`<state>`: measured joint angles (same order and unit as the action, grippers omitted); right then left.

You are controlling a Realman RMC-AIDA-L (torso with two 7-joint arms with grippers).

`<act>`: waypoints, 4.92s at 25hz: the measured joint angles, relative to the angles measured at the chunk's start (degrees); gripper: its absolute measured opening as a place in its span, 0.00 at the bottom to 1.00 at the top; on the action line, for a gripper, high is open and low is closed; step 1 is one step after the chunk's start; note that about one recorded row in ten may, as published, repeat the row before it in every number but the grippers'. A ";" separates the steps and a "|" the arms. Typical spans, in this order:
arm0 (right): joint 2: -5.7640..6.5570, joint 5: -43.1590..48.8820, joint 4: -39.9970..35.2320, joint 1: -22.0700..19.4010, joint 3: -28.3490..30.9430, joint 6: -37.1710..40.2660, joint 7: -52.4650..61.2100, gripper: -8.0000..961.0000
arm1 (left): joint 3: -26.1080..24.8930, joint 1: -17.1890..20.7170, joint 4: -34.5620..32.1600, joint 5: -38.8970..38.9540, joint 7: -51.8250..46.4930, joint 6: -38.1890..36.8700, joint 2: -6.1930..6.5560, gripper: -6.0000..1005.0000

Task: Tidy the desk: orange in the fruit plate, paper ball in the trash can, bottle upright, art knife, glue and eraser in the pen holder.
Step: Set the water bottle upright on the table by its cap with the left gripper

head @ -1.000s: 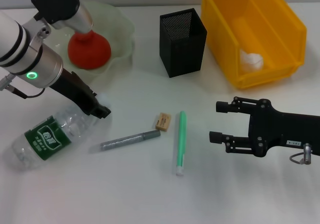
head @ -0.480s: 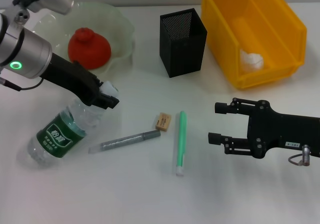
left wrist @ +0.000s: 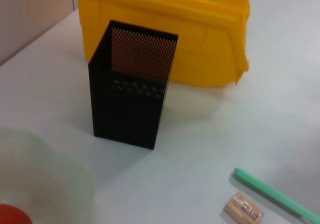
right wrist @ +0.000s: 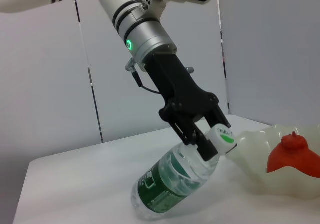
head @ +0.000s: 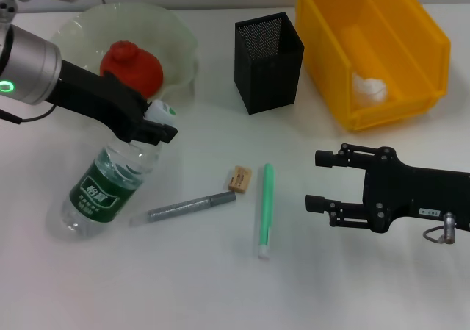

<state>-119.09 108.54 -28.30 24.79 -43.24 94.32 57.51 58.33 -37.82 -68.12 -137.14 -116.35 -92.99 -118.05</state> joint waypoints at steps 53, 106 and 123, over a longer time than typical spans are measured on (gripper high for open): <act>0.01 -1.43 4.18 3.17 -0.29 -1.87 -4.36 0.77 | -14.85 9.00 -4.74 15.12 11.63 -5.12 0.86 0.45; 0.13 -1.26 2.89 0.73 -0.11 2.55 -5.28 0.77 | -19.15 17.03 -10.33 20.83 13.32 -3.05 0.20 0.45; 0.61 -1.25 1.47 0.57 0.83 4.46 -6.06 0.77 | -21.81 17.19 -8.45 21.89 15.40 -1.72 2.51 0.45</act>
<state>-118.48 107.29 -26.83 25.36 -42.41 98.78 51.45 36.52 -20.63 -76.57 -115.25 -100.95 -94.71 -115.54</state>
